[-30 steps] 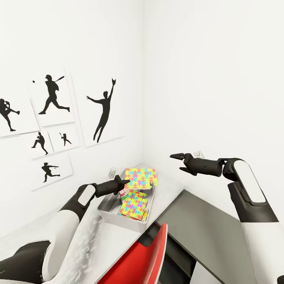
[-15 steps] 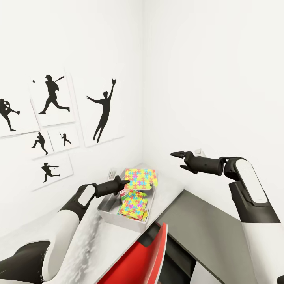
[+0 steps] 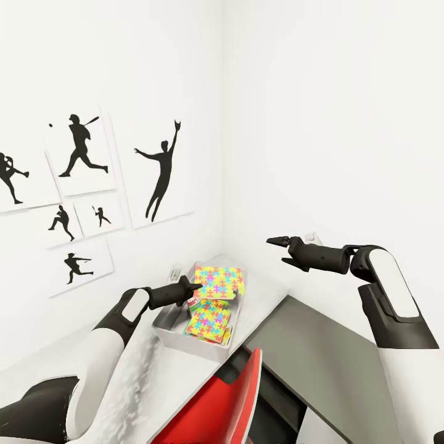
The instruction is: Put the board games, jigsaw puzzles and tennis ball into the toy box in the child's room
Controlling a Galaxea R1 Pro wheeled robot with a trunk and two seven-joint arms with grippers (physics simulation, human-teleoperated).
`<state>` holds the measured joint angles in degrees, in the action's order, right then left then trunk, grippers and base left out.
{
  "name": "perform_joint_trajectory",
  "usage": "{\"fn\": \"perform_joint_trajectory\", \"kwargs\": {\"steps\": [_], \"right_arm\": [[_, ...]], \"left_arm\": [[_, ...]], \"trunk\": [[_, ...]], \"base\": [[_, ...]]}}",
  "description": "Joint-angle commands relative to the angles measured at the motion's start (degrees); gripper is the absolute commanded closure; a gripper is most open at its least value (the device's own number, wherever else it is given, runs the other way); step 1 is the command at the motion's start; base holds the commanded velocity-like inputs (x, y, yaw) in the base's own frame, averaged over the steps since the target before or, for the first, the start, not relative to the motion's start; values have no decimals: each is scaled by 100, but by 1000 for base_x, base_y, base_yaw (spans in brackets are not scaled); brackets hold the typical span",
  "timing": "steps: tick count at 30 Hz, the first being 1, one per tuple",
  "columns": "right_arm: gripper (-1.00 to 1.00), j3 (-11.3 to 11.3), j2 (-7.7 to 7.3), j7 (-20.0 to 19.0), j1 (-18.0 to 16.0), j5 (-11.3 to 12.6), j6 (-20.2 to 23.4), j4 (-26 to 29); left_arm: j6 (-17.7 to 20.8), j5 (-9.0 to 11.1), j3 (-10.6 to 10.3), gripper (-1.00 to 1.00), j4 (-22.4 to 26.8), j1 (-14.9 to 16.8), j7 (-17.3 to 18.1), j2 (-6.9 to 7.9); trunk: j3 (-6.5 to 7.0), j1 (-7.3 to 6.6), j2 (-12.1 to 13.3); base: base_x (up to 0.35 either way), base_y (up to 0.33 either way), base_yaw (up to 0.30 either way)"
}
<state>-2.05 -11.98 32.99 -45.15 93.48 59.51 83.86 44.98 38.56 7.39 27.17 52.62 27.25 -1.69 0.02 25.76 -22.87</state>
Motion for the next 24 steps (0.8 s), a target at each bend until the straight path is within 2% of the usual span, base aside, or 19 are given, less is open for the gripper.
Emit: {"fn": "perform_joint_trajectory", "kwargs": {"steps": [1,24], "right_arm": [[-100,-6,-2,59,-3,57,-1,5],[-100,-45,12,59,-56,57,-1,22]], "left_arm": [[37,-14,43,100,-1,2,10,-7],[31,-24,55,100,-7,2,7,12]], "trunk": [[-11,2,-5],[-172,2,-5]], "base": [[0,0,0],[0,0,0]]}}
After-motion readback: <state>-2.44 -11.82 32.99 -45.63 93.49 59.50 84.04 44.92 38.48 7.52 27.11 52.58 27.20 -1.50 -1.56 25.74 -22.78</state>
